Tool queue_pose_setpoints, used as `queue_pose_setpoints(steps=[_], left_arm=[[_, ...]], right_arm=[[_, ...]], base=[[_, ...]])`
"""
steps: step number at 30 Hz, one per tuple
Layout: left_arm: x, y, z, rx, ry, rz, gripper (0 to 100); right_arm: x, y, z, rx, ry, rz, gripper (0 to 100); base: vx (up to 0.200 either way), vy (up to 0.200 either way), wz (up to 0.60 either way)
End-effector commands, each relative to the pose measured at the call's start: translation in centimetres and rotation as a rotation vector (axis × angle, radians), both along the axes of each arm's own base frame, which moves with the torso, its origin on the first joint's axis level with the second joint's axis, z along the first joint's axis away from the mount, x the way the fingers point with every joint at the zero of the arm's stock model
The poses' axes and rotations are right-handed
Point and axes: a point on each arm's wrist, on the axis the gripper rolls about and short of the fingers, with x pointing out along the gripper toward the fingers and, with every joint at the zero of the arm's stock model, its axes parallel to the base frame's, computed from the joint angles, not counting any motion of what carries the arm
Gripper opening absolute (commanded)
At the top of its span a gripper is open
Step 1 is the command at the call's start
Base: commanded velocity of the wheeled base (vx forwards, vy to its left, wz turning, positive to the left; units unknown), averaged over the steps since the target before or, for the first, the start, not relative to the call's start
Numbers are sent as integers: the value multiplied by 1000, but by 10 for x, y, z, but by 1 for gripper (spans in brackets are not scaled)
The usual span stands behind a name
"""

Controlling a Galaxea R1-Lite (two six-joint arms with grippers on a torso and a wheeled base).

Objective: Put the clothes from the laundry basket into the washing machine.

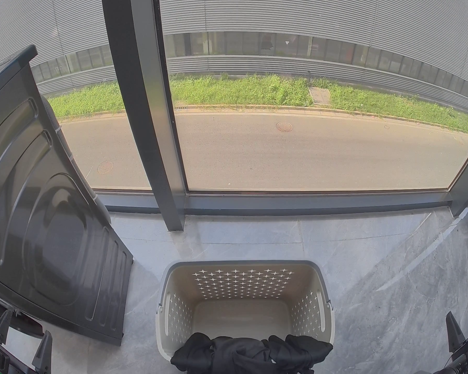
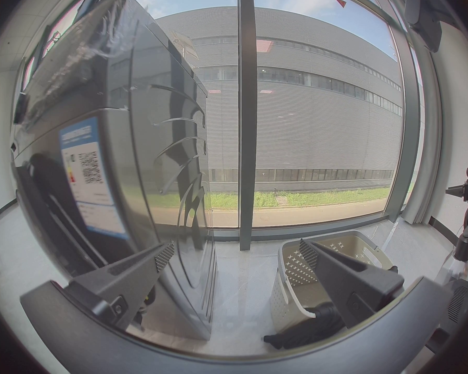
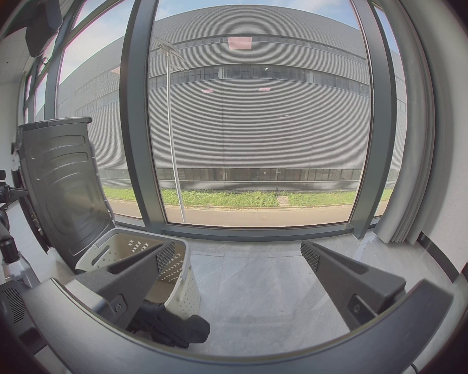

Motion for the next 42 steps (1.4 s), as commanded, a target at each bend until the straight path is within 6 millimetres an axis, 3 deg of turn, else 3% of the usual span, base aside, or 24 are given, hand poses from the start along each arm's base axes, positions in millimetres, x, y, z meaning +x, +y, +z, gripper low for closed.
queue_pose_setpoints(steps=[1, 17, 26, 42], left_arm=[[0, 0, -5, -2, -3, 2, 100], [0, 0, -5, -9, -3, 7, 100], [0, 0, -5, -11, -3, 7, 100], [0, 0, -5, -11, -3, 2, 100]], right_arm=[[0, 0, -5, 0, 1, 2, 100], [0, 0, -5, 0, 1, 2, 100], [0, 0, -5, 0, 1, 1, 100], [0, 0, -5, 0, 1, 1, 100]], base=[[-200, 0, 0], [-200, 0, 0], [0, 0, 0], [0, 200, 0]])
